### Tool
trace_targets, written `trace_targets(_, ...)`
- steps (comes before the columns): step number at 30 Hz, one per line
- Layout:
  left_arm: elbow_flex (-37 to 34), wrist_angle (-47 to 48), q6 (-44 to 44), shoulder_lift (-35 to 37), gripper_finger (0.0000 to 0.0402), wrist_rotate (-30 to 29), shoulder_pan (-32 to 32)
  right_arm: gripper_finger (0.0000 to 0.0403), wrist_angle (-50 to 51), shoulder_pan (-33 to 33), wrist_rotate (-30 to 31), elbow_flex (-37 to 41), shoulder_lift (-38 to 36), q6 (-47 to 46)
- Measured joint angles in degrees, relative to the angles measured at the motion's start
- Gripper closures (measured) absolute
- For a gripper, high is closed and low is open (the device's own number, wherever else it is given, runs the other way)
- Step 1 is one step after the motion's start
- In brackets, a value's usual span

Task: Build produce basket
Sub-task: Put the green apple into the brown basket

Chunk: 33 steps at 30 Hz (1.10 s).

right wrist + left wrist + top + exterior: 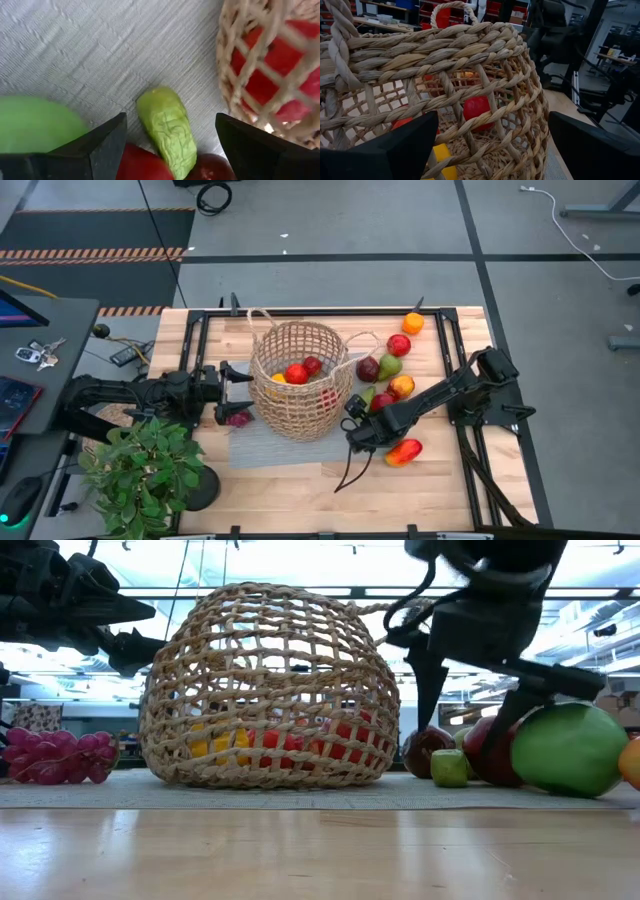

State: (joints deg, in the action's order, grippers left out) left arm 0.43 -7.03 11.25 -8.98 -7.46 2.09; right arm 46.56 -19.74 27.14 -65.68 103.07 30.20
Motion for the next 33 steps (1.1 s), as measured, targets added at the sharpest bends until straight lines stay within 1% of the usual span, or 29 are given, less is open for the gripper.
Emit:
trace_targets(11,0.0,0.03,0.0,0.01,0.0015,-0.01,0.0,0.0096,-1.44,5.01,-4.5,1.45,-0.02,1.42)
trace_targets(17,0.0,0.04,0.01,0.0,0.0015,0.0,0.02,0.0096,-1.68,5.63,-5.24,1.47,-0.02,4.28)
trace_targets(20,0.0,0.04,0.02,0.01,0.0015,0.0,0.01,0.0096,-2.48,5.63,-5.69,1.5,-0.01,3.94)
trace_targets(23,0.0,0.04,0.04,-0.01,0.0015,0.0,0.0,0.0097,-3.51,5.23,-5.73,1.41,-0.02,0.81)
trace_targets(26,0.0,0.03,0.02,-0.01,0.0015,-0.03,0.0,0.0097,-2.8,4.26,-2.84,-0.32,-0.15,-3.67)
trace_targets(28,0.0,-0.07,0.0,-0.01,0.0015,0.01,0.04,0.0097,-2.38,3.46,-2.38,-2.02,-0.9,-5.71)
trace_targets(33,0.0,-0.04,0.0,0.01,0.0015,0.0,0.04,0.0097,2.71,1.53,-1.37,-4.54,-3.68,-13.15)
